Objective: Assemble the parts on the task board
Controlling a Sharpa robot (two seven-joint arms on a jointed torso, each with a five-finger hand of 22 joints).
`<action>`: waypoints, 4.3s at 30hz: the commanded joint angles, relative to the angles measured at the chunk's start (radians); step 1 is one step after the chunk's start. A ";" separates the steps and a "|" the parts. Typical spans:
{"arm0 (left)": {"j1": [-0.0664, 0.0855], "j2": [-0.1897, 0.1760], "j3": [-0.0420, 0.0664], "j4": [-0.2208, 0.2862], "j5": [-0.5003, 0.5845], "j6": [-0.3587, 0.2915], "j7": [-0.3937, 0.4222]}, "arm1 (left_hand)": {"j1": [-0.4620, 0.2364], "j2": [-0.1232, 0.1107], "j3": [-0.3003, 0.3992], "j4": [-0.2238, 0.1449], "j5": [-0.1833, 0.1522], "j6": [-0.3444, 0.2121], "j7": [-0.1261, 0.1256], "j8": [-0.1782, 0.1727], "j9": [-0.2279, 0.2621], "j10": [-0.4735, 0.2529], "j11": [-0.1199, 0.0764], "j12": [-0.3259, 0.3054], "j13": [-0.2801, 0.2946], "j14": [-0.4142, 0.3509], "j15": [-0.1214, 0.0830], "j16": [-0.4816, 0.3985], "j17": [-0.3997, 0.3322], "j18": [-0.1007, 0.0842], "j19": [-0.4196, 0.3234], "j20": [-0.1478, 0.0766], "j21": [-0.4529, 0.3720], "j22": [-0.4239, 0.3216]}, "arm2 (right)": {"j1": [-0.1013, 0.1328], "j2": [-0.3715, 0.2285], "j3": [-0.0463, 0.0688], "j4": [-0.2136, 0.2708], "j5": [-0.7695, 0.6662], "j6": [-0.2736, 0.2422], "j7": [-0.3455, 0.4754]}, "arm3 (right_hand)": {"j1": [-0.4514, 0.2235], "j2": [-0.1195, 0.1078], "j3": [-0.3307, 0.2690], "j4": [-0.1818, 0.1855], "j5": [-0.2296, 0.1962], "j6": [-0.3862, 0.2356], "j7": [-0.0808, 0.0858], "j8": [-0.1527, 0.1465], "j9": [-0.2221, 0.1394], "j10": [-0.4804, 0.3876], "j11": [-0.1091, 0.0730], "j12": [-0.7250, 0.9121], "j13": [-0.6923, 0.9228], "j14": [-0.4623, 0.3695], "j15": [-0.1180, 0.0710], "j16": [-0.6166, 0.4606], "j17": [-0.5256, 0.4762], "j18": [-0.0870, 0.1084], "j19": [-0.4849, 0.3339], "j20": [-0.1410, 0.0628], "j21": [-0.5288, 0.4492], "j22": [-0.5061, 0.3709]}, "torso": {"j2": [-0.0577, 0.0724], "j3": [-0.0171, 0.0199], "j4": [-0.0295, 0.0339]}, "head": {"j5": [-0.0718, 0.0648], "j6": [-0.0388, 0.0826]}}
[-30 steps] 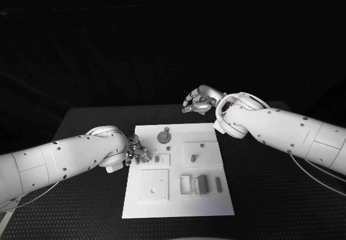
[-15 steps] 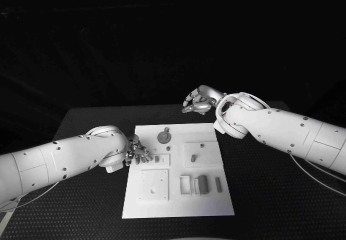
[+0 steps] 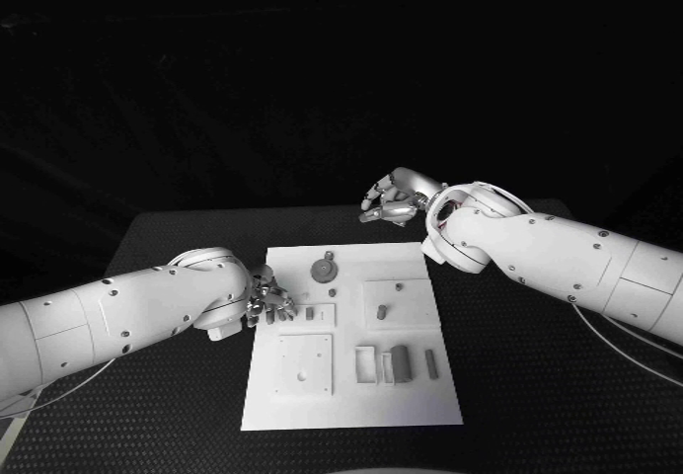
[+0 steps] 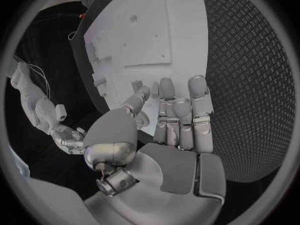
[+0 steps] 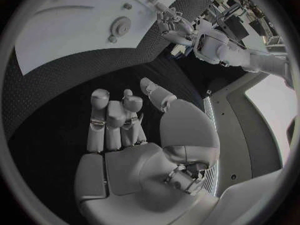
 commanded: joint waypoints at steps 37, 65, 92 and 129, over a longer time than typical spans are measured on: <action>-0.001 0.004 -0.001 0.000 0.017 0.007 0.007 | -0.028 -0.067 -0.018 0.007 -0.008 0.000 0.005 0.008 -0.008 0.000 -0.003 0.001 -0.003 -0.002 0.000 0.001 -0.001 0.033 -0.004 -0.003 -0.004 0.017 | -0.002 -0.002 0.000 0.001 -0.002 0.014 0.003 | -0.009 0.000 -0.002 0.006 -0.002 0.001 0.009 -0.003 0.002 -0.007 -0.003 0.001 0.002 0.003 0.000 -0.004 0.001 0.020 -0.001 -0.009 -0.005 0.010 | 0.000 0.0003 -0.0003 | -0.001 -0.002; -0.001 -0.001 0.000 0.007 0.012 -0.021 0.023 | -0.033 -0.102 -0.009 0.041 -0.029 0.004 0.003 0.012 -0.009 0.004 -0.005 0.002 -0.003 0.002 -0.002 0.002 -0.001 0.035 0.001 -0.005 -0.006 0.017 | -0.003 0.000 0.000 -0.001 -0.002 0.015 0.004 | -0.010 0.000 -0.002 0.007 -0.002 0.001 0.009 -0.004 0.002 -0.007 -0.003 0.001 0.002 0.003 0.000 -0.005 0.001 0.020 -0.001 -0.009 -0.005 0.010 | 0.000 0.0005 -0.0006 | -0.002 -0.002; 0.000 -0.037 0.009 -0.009 0.297 -0.399 0.322 | 0.014 -0.139 0.001 0.011 -0.029 -0.090 0.050 -0.022 -0.020 -0.118 0.043 -0.078 -0.044 -0.092 0.045 -0.074 -0.037 0.021 -0.102 0.036 -0.082 -0.011 | -0.004 -0.002 0.000 -0.020 0.024 0.000 0.006 | -0.009 -0.005 -0.002 0.007 -0.002 -0.036 0.019 -0.026 -0.005 -0.011 0.006 0.000 0.002 0.001 0.008 -0.006 0.002 0.020 -0.002 -0.009 -0.007 0.010 | 0.000 0.0003 -0.0004 | -0.009 0.014; -0.028 0.116 -0.006 -0.111 -0.515 -0.329 0.617 | 0.426 -0.134 -0.002 -0.089 -0.019 -0.120 0.067 0.001 -0.041 -0.117 0.113 -0.478 -0.315 -0.008 0.111 -0.087 -0.009 0.097 -0.002 0.102 -0.105 -0.019 | -0.008 0.002 0.000 -0.046 0.031 -0.004 0.015 | -0.008 -0.002 -0.001 0.007 -0.002 -0.037 0.020 -0.026 -0.005 -0.012 0.007 0.001 0.002 0.001 0.009 -0.006 0.002 0.020 -0.002 -0.009 -0.007 0.010 | 0.002 0.0000 -0.0016 | -0.017 0.027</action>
